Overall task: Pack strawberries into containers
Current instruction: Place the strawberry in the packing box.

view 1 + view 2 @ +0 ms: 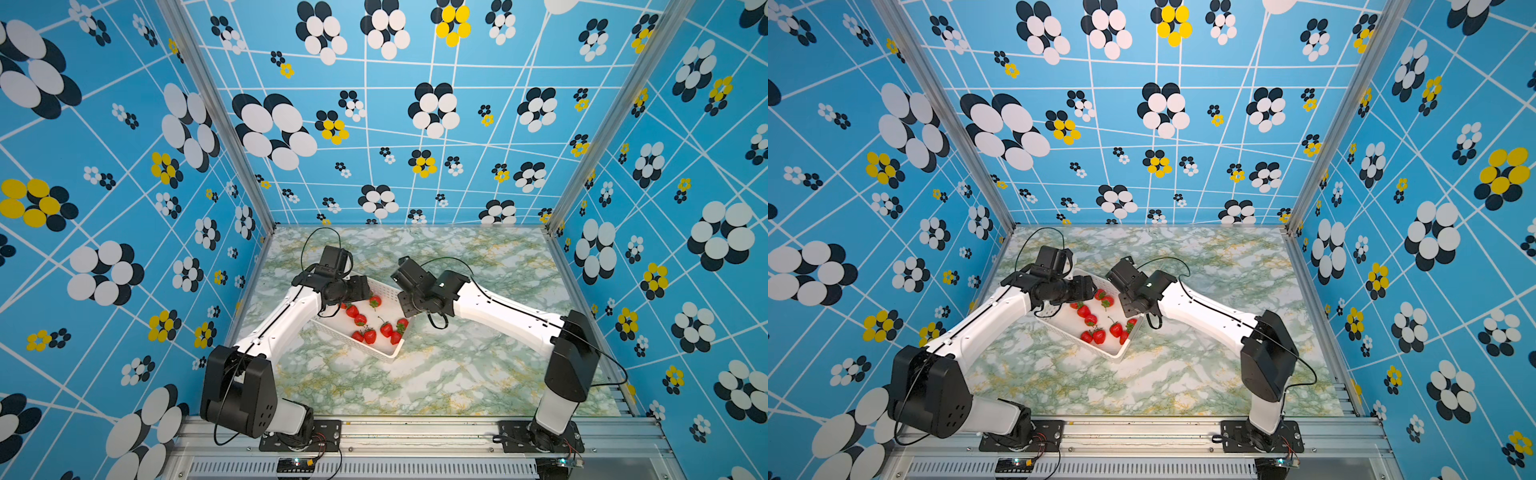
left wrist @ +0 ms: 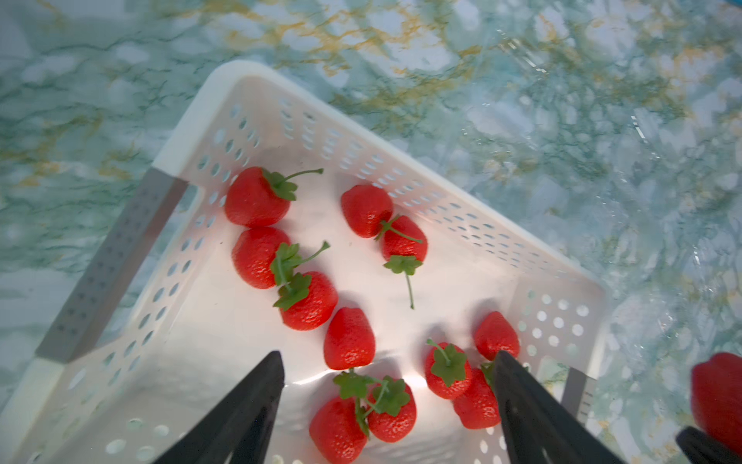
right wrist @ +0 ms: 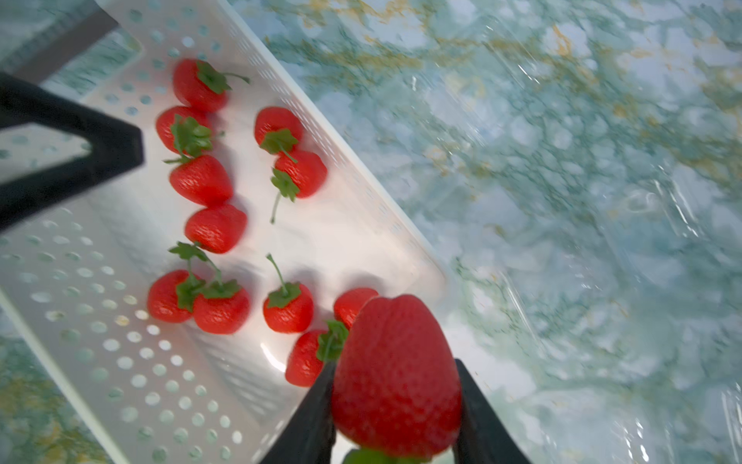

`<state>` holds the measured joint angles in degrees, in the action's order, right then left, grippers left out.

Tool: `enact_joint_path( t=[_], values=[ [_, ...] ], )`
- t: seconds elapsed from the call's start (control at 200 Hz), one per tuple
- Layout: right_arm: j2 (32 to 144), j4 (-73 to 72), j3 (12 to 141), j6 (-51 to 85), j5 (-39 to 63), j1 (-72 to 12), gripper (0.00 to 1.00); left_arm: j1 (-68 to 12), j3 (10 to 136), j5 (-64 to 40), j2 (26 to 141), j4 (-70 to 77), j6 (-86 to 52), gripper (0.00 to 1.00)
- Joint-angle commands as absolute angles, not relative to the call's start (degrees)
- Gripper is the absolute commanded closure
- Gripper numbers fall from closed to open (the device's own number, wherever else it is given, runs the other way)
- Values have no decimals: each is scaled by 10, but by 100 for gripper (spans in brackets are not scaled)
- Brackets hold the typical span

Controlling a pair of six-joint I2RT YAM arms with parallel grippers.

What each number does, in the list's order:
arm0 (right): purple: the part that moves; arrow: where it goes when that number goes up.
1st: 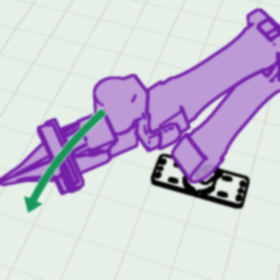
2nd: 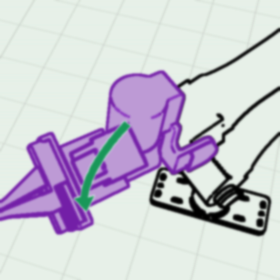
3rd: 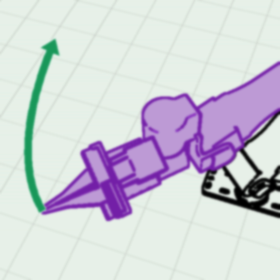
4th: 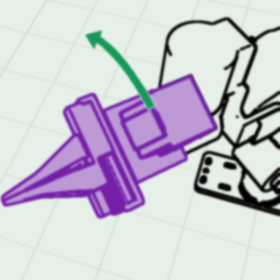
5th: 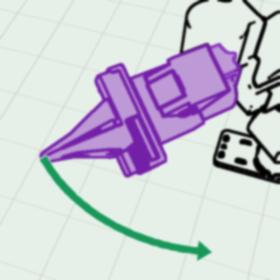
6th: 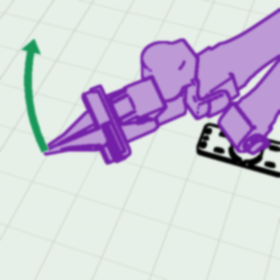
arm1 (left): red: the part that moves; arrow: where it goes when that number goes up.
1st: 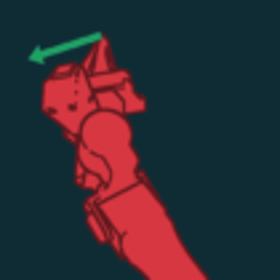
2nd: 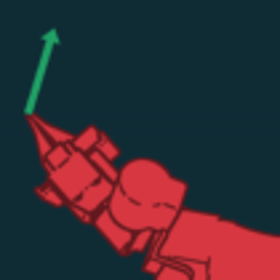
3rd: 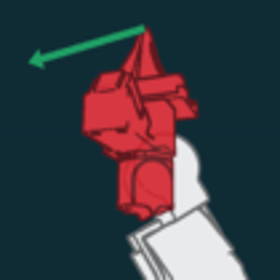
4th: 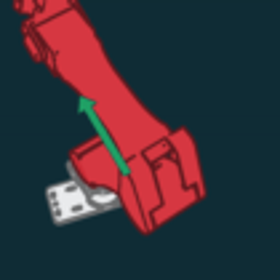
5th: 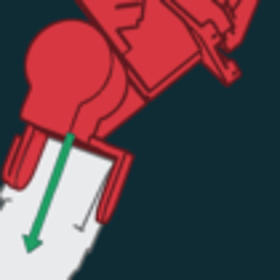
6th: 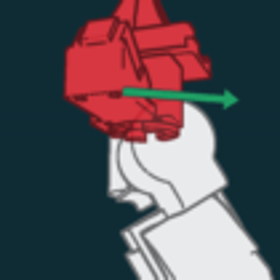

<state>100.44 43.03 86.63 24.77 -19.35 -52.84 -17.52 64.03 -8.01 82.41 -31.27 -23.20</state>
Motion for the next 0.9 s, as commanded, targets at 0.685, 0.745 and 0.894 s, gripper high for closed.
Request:
enact_joint_path(
  t=[0.685, 0.745, 0.894],
  values=[
    [803, 366, 494, 382, -203, -393, 72, -276, 746, -36, 893, -346, -236, 17],
    [804, 360, 487, 381, -197, -384, 71, -276, 747, -35, 893, -347, -236, 17],
    [819, 340, 473, 375, -183, -360, 71, -277, 744, -33, 893, -345, -238, 17]
  ],
)
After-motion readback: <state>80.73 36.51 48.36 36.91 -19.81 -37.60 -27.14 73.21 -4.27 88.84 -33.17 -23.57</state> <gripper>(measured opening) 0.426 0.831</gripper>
